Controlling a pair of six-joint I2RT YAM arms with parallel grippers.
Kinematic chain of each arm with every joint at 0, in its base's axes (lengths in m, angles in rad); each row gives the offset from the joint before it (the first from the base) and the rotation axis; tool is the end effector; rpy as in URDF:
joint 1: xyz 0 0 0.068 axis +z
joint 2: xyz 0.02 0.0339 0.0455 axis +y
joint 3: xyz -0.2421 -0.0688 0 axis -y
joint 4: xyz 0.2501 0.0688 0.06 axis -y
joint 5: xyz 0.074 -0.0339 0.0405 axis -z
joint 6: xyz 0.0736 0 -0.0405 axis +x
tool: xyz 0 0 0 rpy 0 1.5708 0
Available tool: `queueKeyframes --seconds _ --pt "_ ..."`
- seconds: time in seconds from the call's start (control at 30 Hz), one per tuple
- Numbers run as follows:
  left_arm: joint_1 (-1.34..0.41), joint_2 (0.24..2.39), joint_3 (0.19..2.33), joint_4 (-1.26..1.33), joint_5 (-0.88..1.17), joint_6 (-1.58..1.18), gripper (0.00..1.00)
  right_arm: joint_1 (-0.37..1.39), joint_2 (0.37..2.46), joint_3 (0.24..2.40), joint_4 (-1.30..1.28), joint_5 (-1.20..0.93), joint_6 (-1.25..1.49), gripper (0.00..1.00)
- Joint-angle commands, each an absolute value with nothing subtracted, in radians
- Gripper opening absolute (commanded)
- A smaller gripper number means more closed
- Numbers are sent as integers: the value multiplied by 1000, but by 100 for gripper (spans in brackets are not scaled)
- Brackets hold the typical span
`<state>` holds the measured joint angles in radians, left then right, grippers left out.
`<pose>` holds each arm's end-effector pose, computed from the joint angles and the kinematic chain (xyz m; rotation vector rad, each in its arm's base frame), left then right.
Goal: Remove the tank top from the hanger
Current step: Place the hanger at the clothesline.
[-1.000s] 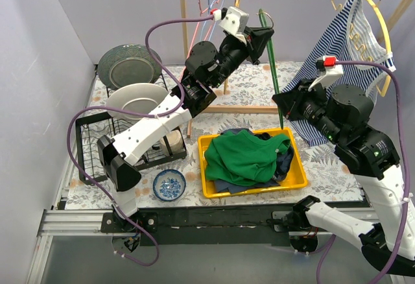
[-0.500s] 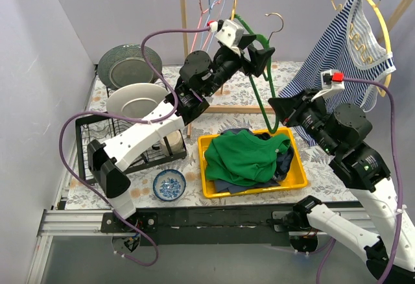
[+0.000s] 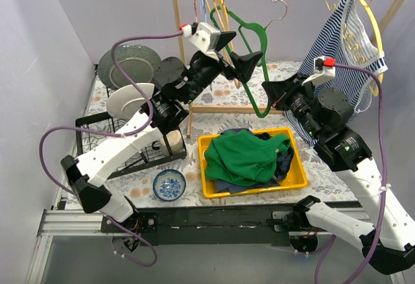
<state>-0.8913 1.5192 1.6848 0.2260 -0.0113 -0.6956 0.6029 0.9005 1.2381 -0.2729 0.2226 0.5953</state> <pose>0.2399 -0.2956 0.5120 0.1158 1.2917 -1.3766 0.1996 0.1177 0.4521 0.1788 1.5499 0.7890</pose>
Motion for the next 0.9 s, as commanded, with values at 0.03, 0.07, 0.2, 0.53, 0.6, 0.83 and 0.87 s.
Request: queueKeyframes --seconds 0.03,0.07,0.2,0.53,0.6,0.83,0.87 --pt "-891 1385 1612 226 -29 -687 98 606 893 1295 -206 296 519 1" --pt "-891 1375 1608 225 -34 -684 98 606 890 1293 -209 302 502 1" --pt "-891 1324 1605 192 -38 -678 98 606 874 1305 -254 342 411 1" --pt "-891 1212 1575 192 -103 -669 98 606 894 1424 -440 379 336 1" --pt "-891 1201 1572 192 -113 -666 98 606 885 1420 -443 373 330 1" --pt "-891 1177 1557 181 -129 -666 98 606 833 1382 -403 356 331 1" --pt "-891 1172 1549 183 -132 -666 98 606 830 1382 -405 353 333 1"
